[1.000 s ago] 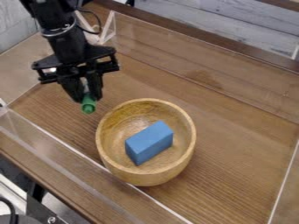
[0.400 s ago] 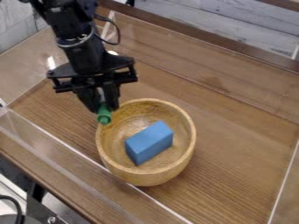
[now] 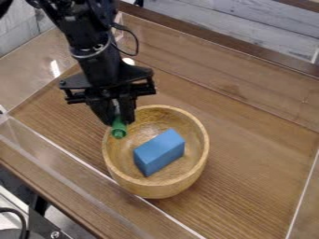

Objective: Put the green marker in the brown bowl

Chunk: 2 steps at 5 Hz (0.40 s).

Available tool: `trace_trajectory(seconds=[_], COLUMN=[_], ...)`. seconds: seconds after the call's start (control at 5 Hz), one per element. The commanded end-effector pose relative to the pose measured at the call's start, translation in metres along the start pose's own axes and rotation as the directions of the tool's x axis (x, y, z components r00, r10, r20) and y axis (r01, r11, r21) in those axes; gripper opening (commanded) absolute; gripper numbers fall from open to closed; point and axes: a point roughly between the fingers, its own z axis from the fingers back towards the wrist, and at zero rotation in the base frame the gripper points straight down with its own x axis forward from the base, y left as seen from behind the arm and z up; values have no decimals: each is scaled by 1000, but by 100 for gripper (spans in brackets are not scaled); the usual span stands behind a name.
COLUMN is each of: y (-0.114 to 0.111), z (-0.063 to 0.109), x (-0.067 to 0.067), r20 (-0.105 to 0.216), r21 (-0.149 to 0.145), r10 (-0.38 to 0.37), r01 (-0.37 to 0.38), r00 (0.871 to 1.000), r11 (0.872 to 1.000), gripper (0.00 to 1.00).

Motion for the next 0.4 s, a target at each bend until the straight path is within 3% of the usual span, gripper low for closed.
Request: trace_trajectory(seconds=[0.0, 0.2], y=[-6, -10], z=[6, 3], x=[3, 0], r20=[45, 50], r21=[-8, -8], r10=[-19, -28], r01=[19, 28], r00=[999, 998], r11=[1000, 1000], gripper=[0, 0])
